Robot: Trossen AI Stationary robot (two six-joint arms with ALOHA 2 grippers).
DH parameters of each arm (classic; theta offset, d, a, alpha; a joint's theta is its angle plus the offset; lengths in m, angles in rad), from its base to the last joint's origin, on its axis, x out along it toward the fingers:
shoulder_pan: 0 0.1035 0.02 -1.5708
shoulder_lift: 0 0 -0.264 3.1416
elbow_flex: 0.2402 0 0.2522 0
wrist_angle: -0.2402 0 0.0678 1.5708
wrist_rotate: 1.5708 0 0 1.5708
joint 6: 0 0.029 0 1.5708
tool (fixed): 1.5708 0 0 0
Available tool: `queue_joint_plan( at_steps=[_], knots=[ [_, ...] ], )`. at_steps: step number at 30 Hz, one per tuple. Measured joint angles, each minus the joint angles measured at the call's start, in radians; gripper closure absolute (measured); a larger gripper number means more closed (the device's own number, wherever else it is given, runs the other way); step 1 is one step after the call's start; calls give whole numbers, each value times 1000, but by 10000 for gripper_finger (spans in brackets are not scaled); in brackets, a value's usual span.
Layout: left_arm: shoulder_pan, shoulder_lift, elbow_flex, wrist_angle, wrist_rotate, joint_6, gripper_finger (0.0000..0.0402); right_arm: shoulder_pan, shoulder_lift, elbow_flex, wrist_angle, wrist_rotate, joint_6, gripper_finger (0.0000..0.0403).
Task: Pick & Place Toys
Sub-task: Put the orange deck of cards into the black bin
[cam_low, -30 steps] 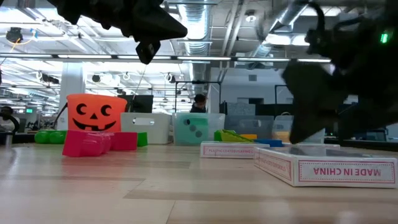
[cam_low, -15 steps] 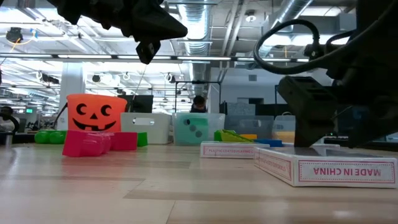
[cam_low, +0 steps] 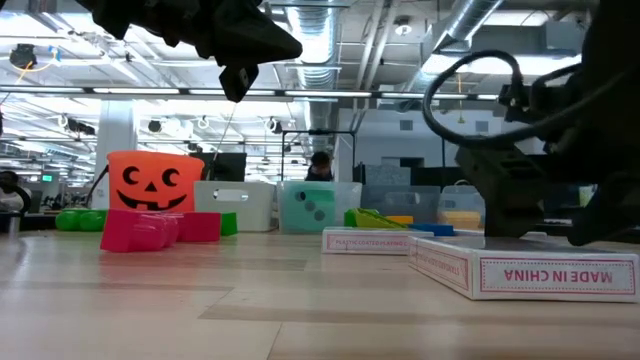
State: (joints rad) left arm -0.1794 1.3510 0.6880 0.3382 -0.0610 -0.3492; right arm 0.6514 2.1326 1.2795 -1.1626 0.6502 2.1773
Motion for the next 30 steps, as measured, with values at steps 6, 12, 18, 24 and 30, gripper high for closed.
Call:
queue_joint_plan(
  at_steps=[6, 12, 18, 24, 30],
  knots=[
    [0, 0, 0, 0, 0, 0, 402, -13, 0, -6, 19, 7, -16, 3],
    [0, 0, 0, 0, 1, -6, 401, -27, -2, -6, 23, 10, -38, 3],
    [0, 0, 0, -1, 1, -8, 402, -33, -2, -6, 25, 11, -41, 3],
    [0, 0, 0, -1, 1, -8, 402, -34, -2, -6, 36, 13, -42, 3],
    [0, 0, 0, -1, 1, -8, 402, -53, -2, -7, 73, 29, -77, 3]
  ],
)
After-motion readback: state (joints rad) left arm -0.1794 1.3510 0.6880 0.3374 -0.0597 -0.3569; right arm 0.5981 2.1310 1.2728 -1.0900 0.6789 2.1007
